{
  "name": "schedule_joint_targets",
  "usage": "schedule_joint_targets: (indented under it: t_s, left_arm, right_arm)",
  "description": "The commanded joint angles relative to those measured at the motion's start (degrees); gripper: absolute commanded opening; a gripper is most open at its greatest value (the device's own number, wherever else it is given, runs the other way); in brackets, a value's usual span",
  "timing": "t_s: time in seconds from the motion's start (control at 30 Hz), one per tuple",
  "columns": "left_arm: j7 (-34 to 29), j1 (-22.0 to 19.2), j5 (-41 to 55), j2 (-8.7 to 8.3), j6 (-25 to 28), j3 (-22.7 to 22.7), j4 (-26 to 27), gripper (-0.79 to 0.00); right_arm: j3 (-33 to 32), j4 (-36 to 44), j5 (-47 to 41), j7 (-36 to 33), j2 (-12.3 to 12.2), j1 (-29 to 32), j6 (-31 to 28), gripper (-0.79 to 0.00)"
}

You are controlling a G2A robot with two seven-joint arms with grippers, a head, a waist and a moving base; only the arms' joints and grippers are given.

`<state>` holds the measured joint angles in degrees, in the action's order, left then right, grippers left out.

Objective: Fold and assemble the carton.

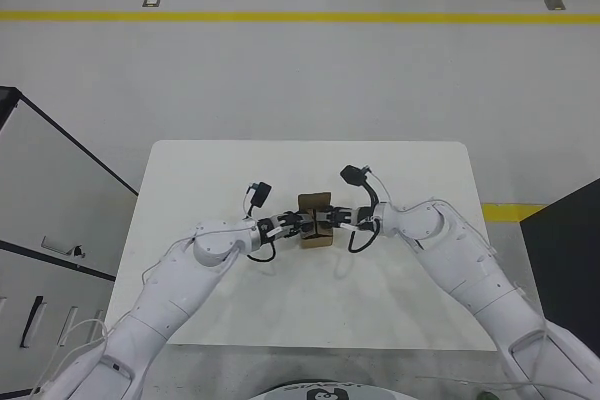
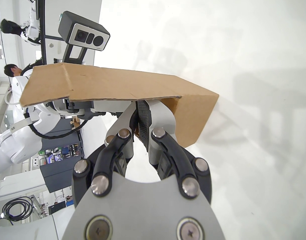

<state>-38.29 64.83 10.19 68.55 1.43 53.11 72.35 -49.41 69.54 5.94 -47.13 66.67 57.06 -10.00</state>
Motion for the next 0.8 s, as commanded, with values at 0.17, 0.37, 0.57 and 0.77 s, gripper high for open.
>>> schedule_joint_targets:
  t_s: [0.17,0.37,0.57,0.77]
  left_arm:
    - [-0.2,0.5,-0.4,0.02,0.0,0.3,0.4,-0.785]
    - [-0.2,0.7,-0.8,0.13,0.0,0.3,0.5,-0.785]
    - [0.0,1.0,-0.9,0.17,0.2,0.7,0.6,-0.785]
    - [-0.1,1.6,-1.2,0.08,0.3,1.3,1.2,-0.785]
  right_arm:
    - [0.2,-0.3,0.4,0.0,0.3,-0.3,0.1,-0.785]
    - [-1.0,0.8,0.6,0.2,0.0,0.3,-0.1,-0.785]
    - [-1.6,1.6,0.9,-0.1,-0.2,1.3,0.3,-0.785]
    - [-1.3,1.1,0.9,-0.1,0.0,1.4,0.4,-0.785]
